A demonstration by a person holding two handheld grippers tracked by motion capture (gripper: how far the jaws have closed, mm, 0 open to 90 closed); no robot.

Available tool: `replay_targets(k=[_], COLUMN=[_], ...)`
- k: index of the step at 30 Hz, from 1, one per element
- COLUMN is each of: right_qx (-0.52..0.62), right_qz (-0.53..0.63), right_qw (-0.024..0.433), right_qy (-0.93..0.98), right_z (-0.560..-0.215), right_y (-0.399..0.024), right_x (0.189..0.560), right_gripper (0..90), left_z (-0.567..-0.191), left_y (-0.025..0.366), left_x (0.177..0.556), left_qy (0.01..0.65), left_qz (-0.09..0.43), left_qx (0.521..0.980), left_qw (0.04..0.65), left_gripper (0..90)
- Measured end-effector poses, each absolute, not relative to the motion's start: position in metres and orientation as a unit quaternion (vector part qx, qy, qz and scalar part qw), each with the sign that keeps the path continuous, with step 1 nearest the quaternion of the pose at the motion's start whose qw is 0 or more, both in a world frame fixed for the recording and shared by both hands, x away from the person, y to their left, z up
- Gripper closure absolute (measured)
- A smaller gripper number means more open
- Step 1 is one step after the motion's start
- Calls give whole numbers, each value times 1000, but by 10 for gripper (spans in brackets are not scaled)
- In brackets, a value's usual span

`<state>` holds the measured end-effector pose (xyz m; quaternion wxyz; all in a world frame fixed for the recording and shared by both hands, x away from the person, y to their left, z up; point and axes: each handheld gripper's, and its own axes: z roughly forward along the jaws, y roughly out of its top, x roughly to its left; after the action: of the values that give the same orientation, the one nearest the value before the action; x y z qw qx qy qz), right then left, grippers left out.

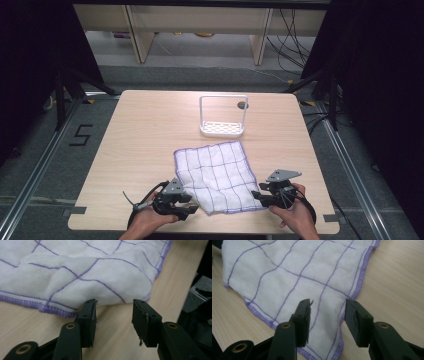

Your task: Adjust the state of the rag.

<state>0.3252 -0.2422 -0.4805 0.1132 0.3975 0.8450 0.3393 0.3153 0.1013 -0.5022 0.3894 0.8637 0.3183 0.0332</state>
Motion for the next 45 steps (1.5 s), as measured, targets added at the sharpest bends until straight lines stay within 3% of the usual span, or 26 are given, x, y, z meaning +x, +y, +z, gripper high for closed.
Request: replay_targets(k=[4,8,11,14,16,25,32,36,41,43,45], right_qx=[395,399,396,395,394,384,374,361,353,352,354], right_qz=[334,346,346,339,343,326,292,282,265,262,264], right_qw=[108,111,115,111,112,98,100,106,115,115,112], right_qy=[849,842,843,847,845,858,875,882,890,891,890], right_z=[-477,-479,-480,-479,-480,-490,-496,-495,-493,-493,-493], right_y=[-244,-244,-245,-246,-247,-236,-229,-229,-226,-227,-228], right_x=[326,326,326,327,328,324,321,318,311,309,308], right_gripper=[559,555,553,552,552,557,744,856,881,878,873], left_z=[-498,-499,-501,-504,-504,-484,-461,-470,-487,-489,-487], left_y=[83,65,58,54,56,77,94,98,102,106,112], left_x=[323,336,345,350,351,345,338,325,310,309,310], left_qy=[299,286,273,269,262,244,240,219,254,267,269], left_qz=[54,68,77,84,77,66,58,38,11,8,12], left_qx=[871,878,882,883,885,895,902,917,898,891,890], left_qw=[386,379,377,376,378,367,355,331,360,367,368], left_gripper=[476,518,607,788,834,828,822,810,778,706,698])
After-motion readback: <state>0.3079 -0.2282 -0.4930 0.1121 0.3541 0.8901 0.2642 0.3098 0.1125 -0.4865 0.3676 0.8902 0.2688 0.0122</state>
